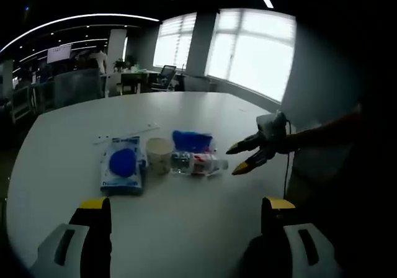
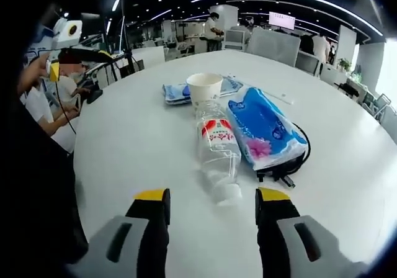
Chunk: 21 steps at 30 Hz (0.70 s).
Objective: Arrange the tabletop items into an orderly group along one side of the table until the central work area is clear of visible clutter.
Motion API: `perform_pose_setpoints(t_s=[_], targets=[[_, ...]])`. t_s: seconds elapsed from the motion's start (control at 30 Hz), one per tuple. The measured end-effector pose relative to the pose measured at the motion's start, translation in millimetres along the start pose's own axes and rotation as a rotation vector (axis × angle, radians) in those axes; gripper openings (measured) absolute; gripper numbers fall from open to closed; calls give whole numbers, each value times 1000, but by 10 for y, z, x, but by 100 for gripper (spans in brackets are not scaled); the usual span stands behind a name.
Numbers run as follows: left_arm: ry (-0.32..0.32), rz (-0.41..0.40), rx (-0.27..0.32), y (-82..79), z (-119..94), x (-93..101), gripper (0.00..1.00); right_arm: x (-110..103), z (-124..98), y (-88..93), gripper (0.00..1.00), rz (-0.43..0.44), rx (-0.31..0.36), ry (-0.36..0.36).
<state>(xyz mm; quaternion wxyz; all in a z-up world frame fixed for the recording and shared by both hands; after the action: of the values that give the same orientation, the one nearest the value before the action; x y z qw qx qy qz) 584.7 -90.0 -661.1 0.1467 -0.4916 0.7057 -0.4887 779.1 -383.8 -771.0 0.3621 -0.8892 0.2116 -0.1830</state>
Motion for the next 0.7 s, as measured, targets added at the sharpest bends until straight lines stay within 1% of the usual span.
perform_pose_setpoints(t_s=[0.17,0.23,0.4,0.57,0.7], targets=[[2,1,-5,13,-3,-32,100,-7,71,-16,48,-10,-21,-13],[3,-2,-10,44,-15,-91,100,21,127,-4,45,-10,-30,-17],[3,-5,-13,66,-22,-102,100,40,224,28,41,-24,-58,-25],[-6,-8,-18,87,-54,-94,100,48,278,17,37,-26,-91,-28],[-18,-23,-14,114,-86,-83,100,65,322,11,35,-38,-98,-35]])
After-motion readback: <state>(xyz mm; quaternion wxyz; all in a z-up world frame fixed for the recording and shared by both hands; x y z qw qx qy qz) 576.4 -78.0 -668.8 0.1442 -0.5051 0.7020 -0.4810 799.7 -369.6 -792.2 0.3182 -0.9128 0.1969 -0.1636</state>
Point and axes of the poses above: the point that each gripper's makers call its tool centre point, and the gripper's own axes: z roughly forward along the fingers, x roughly to its right, y roughly out of its underside, the point moved 9 cm from there along -z, roughly backward along the fingers, and after that the axes turned 13 degrees about y, right-handed, at the moved point
